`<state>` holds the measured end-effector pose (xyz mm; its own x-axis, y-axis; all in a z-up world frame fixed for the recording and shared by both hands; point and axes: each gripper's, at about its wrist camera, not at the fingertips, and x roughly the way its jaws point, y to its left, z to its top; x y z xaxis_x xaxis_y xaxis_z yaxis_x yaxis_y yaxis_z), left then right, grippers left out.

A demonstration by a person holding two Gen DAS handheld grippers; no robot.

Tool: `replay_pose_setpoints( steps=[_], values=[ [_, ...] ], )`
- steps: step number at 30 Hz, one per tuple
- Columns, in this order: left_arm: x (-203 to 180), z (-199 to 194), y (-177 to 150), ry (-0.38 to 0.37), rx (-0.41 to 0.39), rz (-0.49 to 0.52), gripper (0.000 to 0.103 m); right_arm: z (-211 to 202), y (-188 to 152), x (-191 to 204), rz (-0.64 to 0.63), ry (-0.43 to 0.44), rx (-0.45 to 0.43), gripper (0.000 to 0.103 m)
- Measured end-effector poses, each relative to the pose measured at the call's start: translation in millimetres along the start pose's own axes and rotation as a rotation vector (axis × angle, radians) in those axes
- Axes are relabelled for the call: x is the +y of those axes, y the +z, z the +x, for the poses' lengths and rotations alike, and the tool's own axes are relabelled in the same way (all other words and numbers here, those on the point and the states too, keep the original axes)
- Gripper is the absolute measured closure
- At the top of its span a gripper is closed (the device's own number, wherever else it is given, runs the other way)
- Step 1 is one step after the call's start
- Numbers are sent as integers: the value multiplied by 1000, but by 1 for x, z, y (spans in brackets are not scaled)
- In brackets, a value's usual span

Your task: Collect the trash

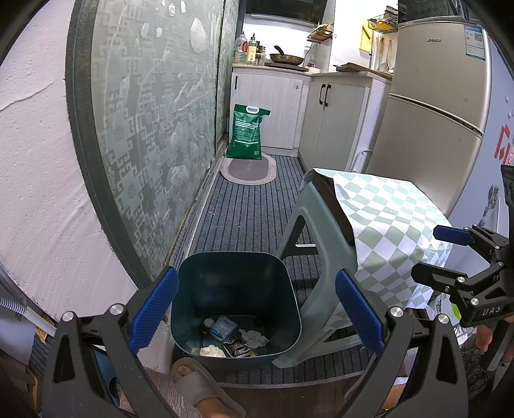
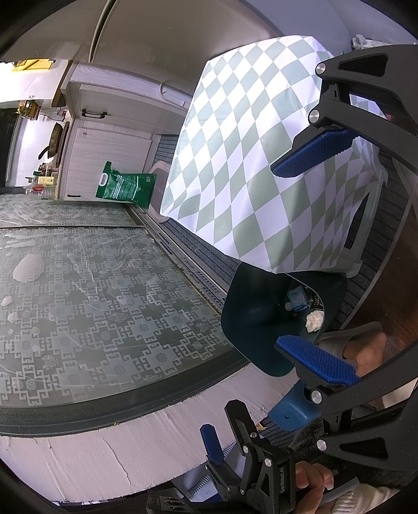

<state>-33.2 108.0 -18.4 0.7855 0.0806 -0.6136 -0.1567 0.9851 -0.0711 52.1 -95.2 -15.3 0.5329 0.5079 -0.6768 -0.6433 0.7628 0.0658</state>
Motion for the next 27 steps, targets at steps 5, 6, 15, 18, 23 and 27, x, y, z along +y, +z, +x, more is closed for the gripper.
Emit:
replay_pose_setpoints(
  steps=[5,6,15,18,23,27],
  values=[
    [-1,0,0,0,0,1,3,0,0,0,0,0,0,4],
    [-1,0,0,0,0,-1,3,0,0,0,0,0,1,4],
    [-3,-1,0,-1,1,0,3,1,-1,1,-1,0,2,4],
    [-2,0,0,-1,1,-1,3,1,-1,1,-1,0,1,4],
    [-1,0,0,-1,1,0,3,1,-1,1,-1,0,2,4],
    [-1,0,0,-1,1,-1,3,1,-1,1,0,0,1,4]
  ],
)
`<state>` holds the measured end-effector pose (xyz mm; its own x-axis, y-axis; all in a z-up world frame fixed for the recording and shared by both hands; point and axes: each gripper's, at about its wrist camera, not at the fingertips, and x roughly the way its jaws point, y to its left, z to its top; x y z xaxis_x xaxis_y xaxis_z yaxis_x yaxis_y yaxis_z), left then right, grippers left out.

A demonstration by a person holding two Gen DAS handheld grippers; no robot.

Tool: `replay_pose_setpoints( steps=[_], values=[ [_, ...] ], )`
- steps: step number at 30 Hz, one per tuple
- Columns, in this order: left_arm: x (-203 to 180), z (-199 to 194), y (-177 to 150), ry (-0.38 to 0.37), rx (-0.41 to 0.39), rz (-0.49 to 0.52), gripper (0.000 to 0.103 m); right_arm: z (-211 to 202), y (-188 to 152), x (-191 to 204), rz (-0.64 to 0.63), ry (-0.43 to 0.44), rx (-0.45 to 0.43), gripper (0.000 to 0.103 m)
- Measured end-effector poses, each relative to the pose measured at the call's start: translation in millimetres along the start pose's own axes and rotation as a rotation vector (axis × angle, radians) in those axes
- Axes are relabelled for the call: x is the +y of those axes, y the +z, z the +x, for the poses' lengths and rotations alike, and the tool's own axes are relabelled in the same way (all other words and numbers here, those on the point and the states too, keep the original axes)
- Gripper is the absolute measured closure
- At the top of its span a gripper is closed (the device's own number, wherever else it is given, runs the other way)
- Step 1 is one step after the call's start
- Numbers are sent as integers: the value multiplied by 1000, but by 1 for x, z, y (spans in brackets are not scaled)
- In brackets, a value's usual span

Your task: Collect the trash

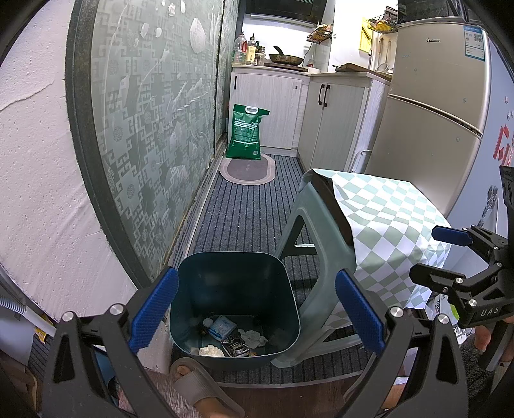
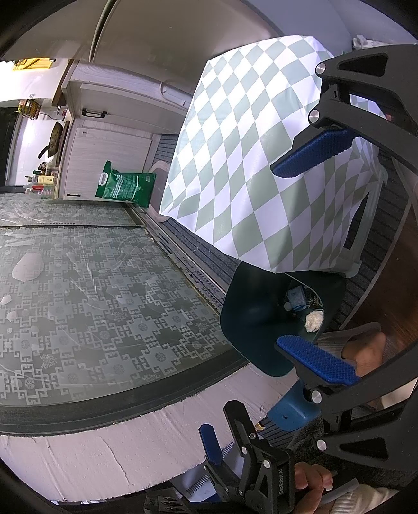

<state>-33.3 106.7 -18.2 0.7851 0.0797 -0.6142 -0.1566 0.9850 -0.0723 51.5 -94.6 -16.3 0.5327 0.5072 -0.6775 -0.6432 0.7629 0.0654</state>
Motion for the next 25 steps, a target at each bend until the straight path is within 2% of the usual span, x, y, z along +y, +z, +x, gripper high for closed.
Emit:
replay_pose_setpoints(
  steps=[18,25],
  values=[
    [-2,2,-1,1,8,0,3,0,-3,2,-18,5,9,4],
    [-6,2,-3,-5,15,28,3,0,-2,1,-20,2,11,4]
  ],
)
